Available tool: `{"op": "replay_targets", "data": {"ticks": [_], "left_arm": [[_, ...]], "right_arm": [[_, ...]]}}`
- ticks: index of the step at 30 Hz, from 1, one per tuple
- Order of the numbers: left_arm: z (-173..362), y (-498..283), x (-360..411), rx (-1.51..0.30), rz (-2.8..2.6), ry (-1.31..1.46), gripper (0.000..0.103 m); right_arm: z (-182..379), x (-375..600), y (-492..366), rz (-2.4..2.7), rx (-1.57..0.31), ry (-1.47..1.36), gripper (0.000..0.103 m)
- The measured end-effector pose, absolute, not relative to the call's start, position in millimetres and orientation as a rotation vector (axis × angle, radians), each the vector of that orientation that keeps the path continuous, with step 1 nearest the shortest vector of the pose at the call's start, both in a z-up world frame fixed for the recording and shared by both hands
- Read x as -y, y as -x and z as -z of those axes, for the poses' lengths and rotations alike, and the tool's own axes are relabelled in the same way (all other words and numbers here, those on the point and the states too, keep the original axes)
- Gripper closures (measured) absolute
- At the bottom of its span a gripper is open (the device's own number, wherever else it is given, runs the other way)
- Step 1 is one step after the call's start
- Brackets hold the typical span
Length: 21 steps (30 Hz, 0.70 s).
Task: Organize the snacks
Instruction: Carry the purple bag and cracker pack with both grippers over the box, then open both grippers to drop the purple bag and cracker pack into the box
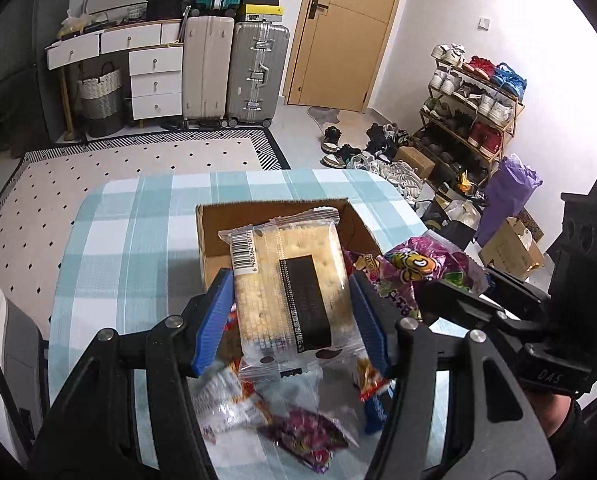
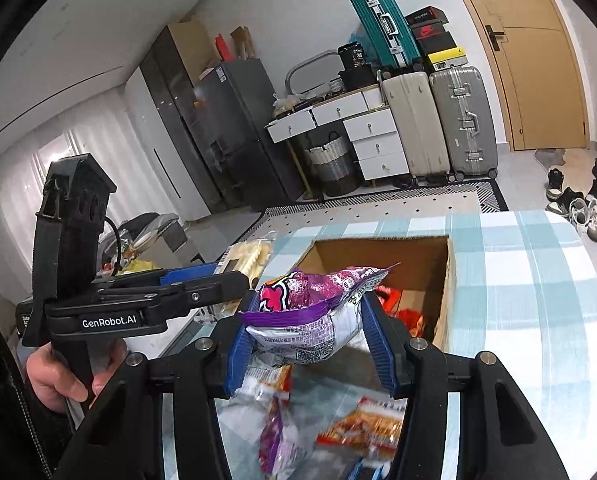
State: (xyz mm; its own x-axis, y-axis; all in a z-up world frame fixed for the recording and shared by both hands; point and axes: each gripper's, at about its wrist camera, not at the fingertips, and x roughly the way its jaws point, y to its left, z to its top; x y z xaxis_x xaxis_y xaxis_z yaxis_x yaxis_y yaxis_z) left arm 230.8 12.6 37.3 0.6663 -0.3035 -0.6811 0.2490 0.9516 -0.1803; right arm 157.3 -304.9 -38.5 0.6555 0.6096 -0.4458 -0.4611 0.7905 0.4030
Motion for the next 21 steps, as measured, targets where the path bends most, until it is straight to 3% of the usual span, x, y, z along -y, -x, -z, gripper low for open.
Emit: {"op": "replay_targets", "data": {"ticks": [21], "left_arm": [[10, -335, 3, -0.869, 0.326, 0.054, 0.047]], "right_arm": [[63, 303, -244, -0.584, -0.655, -0.274, 0.051]]}}
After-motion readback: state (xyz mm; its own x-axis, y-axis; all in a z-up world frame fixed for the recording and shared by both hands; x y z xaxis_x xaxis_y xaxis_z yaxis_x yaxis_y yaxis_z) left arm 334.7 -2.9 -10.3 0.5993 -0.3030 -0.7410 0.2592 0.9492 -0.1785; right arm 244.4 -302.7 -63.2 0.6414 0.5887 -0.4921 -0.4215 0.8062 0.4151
